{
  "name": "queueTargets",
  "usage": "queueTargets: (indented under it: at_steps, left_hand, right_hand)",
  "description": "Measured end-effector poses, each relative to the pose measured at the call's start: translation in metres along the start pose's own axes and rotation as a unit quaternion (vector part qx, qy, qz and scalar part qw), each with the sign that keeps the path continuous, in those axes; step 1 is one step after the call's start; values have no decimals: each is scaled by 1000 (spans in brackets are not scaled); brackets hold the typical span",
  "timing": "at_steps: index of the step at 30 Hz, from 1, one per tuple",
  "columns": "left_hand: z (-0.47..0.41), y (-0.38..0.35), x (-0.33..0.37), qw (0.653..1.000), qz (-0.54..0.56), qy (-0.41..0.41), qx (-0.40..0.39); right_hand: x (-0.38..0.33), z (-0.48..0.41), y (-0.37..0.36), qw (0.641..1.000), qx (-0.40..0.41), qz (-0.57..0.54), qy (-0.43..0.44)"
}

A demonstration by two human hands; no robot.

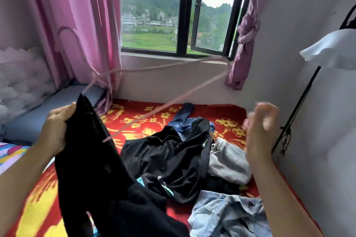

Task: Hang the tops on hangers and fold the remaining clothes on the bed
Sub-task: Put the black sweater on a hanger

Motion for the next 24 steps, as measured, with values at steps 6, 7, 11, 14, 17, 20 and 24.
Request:
queueTargets:
  at_steps: [6,7,11,14,17,20,24]
  left_hand:
    - [2,-23,11,999,-48,-18,-12]
    - [1,-20,12,998,-51,-18,-12]
    - [7,-14,19,996,-81,-21,-13]
    - [9,-19,27,985,-159,-66,-33]
    - [8,-31,40,966,-223,-121,-47]
    - [3,-31,51,940,-301,-160,-26]
    - [4,-31,58,925,-331,-186,-31]
  right_hand:
    - [-3,-1,-51,960,-136,-199,-144]
    - [-5,-3,-47,945,-126,-250,-169]
    - [-2,-5,-55,948,-197,-189,-161]
    - [20,-5,-55,961,-171,-134,-171]
    - [45,8,-59,961,-169,-88,-199]
    - [65,36,-62,955,-181,-72,-223]
    - [75,46,-52,928,-147,-177,-292]
Point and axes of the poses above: each hand's wrist, its own z-axis away from the middle knuckle, its own y-axis out of the back of the hand, x = y × z, the point moved 6 cm from there along -z, towards the middle knuckle, and after that the axes turned 7 degrees about -z, right-handed, at the moved point
